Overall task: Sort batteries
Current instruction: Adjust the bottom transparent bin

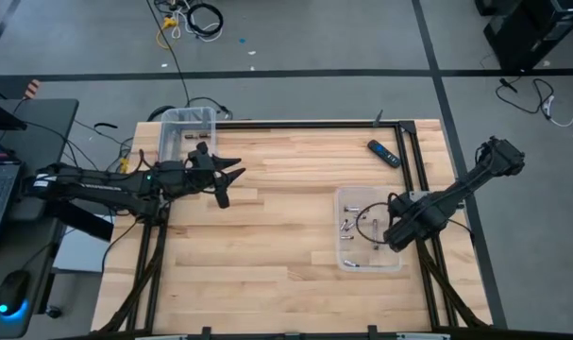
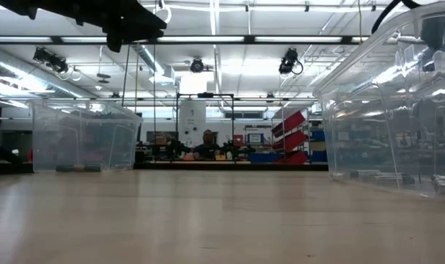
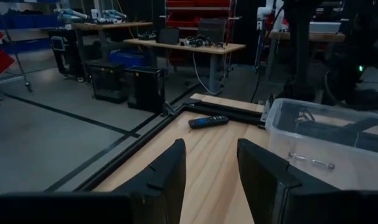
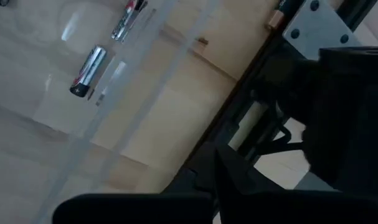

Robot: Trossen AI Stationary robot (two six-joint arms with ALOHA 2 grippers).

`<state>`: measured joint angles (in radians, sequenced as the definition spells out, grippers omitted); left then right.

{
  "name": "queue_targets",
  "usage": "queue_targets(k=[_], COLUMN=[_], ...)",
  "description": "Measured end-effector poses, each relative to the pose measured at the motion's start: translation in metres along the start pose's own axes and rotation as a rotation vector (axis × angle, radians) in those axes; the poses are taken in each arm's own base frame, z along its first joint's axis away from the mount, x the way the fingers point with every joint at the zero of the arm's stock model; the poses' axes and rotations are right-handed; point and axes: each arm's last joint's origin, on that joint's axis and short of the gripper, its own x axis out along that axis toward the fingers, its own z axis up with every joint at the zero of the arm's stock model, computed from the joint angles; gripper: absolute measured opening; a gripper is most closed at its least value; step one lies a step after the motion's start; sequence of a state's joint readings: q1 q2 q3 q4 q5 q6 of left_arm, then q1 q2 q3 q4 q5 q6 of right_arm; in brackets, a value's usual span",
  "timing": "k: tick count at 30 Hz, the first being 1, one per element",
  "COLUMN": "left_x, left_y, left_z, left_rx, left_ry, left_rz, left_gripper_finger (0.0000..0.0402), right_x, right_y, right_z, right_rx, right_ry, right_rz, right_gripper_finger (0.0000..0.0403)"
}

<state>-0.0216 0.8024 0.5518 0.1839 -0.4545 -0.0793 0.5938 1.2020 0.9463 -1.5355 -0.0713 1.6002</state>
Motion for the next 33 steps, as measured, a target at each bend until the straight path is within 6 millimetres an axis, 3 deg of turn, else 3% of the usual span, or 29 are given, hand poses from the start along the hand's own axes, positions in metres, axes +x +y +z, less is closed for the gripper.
queue_targets(k=[15, 28, 33], left_x=[0.0, 0.0, 0.0], left_y=[0.0, 0.0, 0.0], left_z=[0.001, 0.002, 0.002], left_rx=[-0.01, -0.013, -0.013], left_ry=[-0.014, -0.02, -0.022], left_rz=[-0.001, -0.001, -0.001], left_gripper_finger=[0.0142, 0.0142, 0.0142], right_x=[-0.002, 0.007, 0.003], right_y=[0.029, 0.058, 0.055], right_z=[0.012, 0.056, 0.067], right_rx=[-0.054, -0.149, -0.113], right_ry=[-0.22, -0.386, -0.39], right_rz=[0.173, 0.165, 0.181], right_gripper_finger=[0.0, 0.0, 0.0])
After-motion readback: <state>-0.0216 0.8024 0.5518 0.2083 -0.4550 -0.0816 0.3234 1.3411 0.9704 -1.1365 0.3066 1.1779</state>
